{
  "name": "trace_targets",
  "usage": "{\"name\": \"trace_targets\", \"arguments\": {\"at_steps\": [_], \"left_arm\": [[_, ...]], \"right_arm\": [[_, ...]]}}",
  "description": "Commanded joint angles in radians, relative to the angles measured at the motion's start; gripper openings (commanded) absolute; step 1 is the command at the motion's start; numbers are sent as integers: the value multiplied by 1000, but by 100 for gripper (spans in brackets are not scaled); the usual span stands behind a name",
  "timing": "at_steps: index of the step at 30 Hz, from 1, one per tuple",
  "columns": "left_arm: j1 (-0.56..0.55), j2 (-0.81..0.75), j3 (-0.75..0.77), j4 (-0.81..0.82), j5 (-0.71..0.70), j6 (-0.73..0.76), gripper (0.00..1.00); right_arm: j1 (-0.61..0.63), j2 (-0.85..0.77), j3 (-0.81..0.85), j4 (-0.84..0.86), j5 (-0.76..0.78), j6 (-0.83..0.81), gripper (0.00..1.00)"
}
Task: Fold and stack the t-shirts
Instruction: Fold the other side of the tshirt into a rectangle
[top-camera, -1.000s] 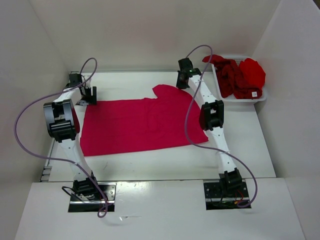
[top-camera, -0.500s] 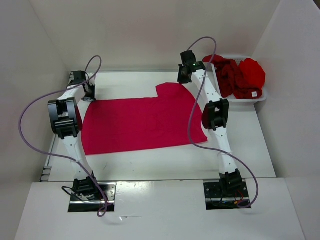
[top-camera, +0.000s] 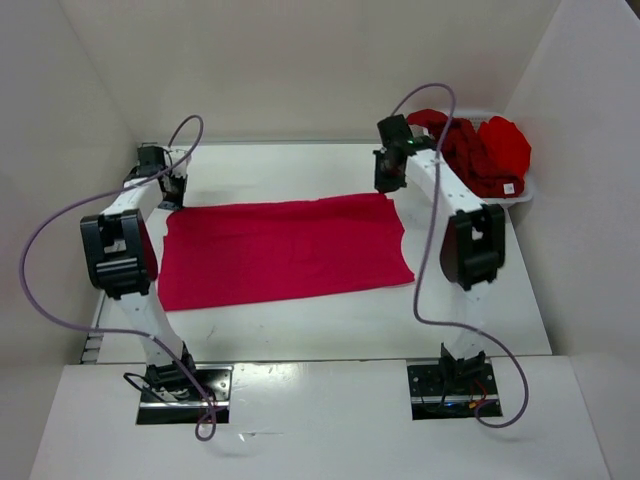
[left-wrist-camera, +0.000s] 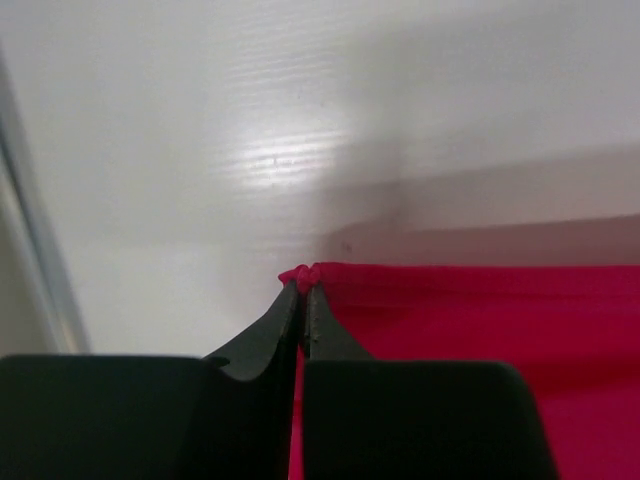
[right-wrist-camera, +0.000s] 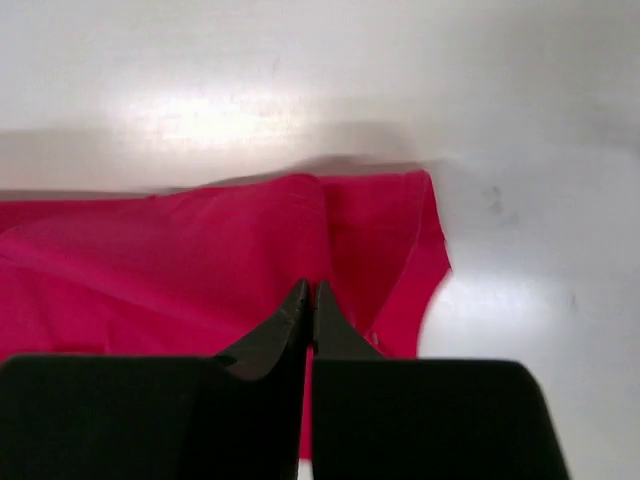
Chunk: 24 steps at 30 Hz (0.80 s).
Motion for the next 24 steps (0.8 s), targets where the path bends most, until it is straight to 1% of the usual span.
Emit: {"name": "trace_targets", "arguments": {"at_steps": [1, 2, 4, 7, 10, 13, 19, 24], "left_arm": [[-21, -200, -110, 31, 14, 118, 0], [-21, -222, -144, 40, 14, 150, 0], [-30, -279, -228, 54, 14, 161, 0], [-30, -336, -271, 45, -10, 170, 1], [-30, -415, -342, 45, -10, 170, 1], [-30, -471, -403, 23, -10, 179, 1], [-30, -546, -485, -4, -41, 188, 2], [-30, -632, -540, -58, -61, 230, 2]], "right_arm": [[8, -290, -194, 159, 9, -42, 0], [8, -314, -289, 173, 0, -42, 0], [43, -356, -354, 186, 27, -42, 0], [53, -409, -498, 228, 37, -7, 0], [53, -475, -596, 270, 37, 16, 0], [62, -476, -653, 294, 8, 25, 0], [71, -476, -754, 351, 8, 69, 0], [71, -506, -786, 351, 34, 69, 0]]}}
